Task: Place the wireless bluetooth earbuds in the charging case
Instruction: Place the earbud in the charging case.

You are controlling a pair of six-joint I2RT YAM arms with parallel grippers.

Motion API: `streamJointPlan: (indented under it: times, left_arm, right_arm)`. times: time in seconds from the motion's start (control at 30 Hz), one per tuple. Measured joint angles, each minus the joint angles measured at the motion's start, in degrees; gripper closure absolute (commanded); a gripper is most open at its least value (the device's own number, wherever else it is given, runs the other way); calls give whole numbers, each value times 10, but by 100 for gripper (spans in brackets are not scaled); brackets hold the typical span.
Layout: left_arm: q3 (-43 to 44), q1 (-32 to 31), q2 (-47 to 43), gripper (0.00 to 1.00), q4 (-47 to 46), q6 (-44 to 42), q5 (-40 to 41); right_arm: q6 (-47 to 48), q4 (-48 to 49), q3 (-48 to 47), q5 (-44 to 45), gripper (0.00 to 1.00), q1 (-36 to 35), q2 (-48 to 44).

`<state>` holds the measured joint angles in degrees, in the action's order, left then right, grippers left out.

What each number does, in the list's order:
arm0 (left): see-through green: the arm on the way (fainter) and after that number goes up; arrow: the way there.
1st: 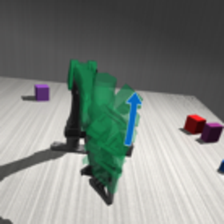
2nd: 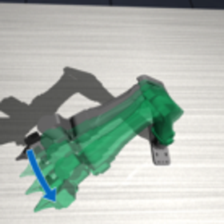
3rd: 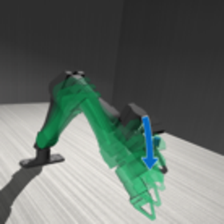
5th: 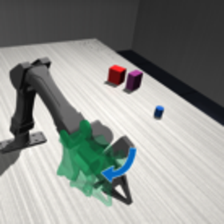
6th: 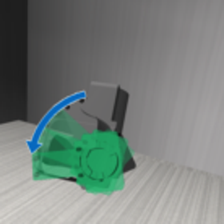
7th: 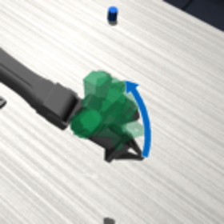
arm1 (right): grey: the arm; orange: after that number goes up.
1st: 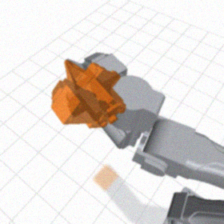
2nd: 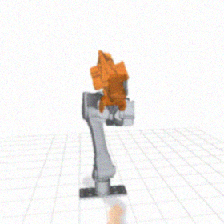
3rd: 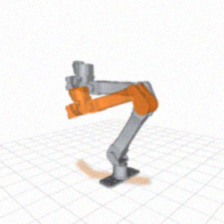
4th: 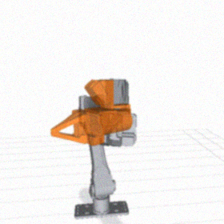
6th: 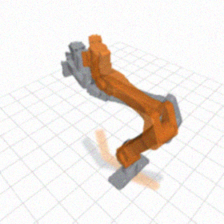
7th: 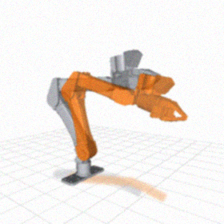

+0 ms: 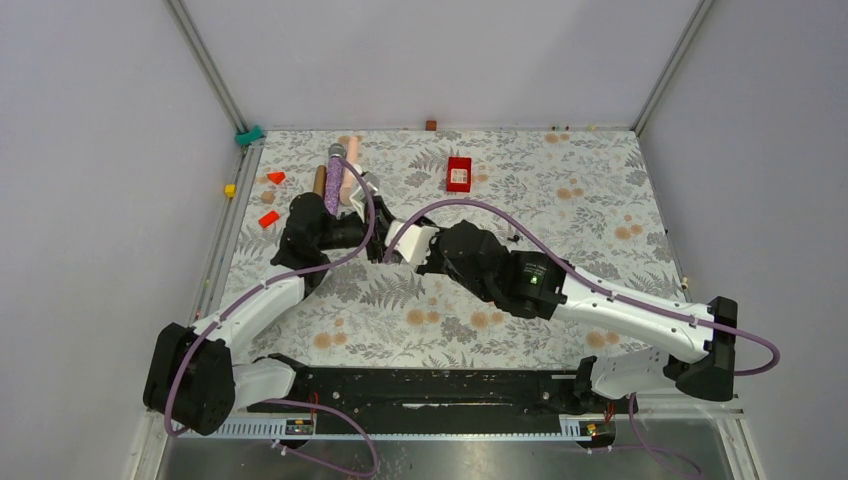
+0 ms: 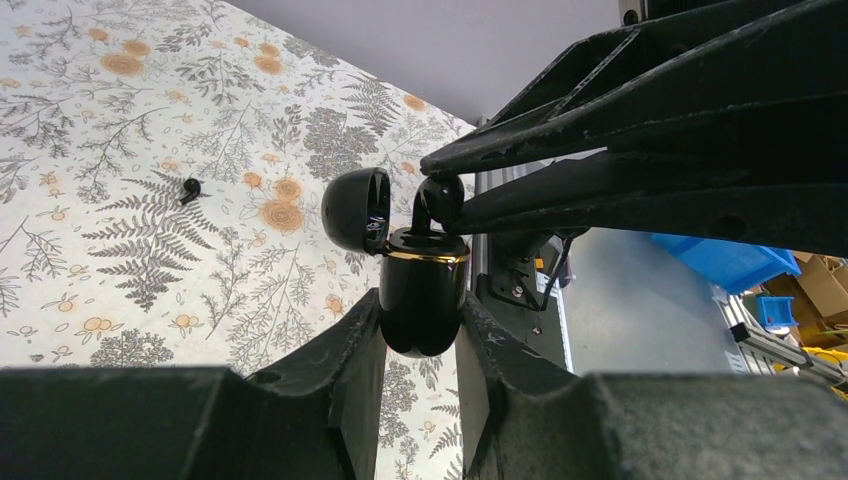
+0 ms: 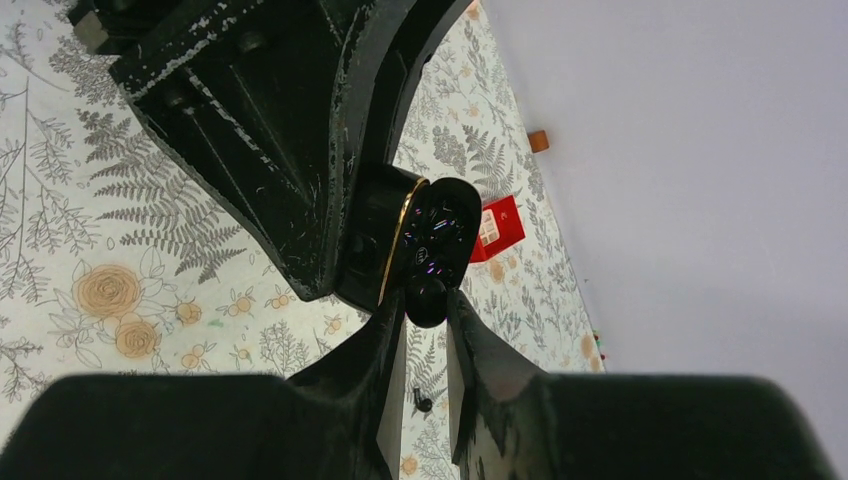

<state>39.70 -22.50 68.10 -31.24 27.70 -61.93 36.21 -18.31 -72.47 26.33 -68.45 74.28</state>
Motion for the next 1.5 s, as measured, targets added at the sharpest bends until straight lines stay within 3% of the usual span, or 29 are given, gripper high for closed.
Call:
streamJointPlan:
  times: [0.13,0.4,0.7,1.17,1.5]
  left_arm:
    - [-1,3,-2,100,-7,9,3]
    - [-10,6,-3,100,-19,12,8]
    - [-10,8,-7,100,-29,10,8]
    - [-23,12,-14,100,-63,9,-1]
    - [-49,12,-17,100,-144,44,-14]
  right_arm:
    - [-10,10,-1,16,79,-3,6]
    - [-40,-1,-17,30,61,-3,20]
    - [-71,-64,-65,7,47,-5,19]
    - [-108,-144,-122,-47,42,1,-11]
    - [-142,-130,-125,-58,42,75,-80]
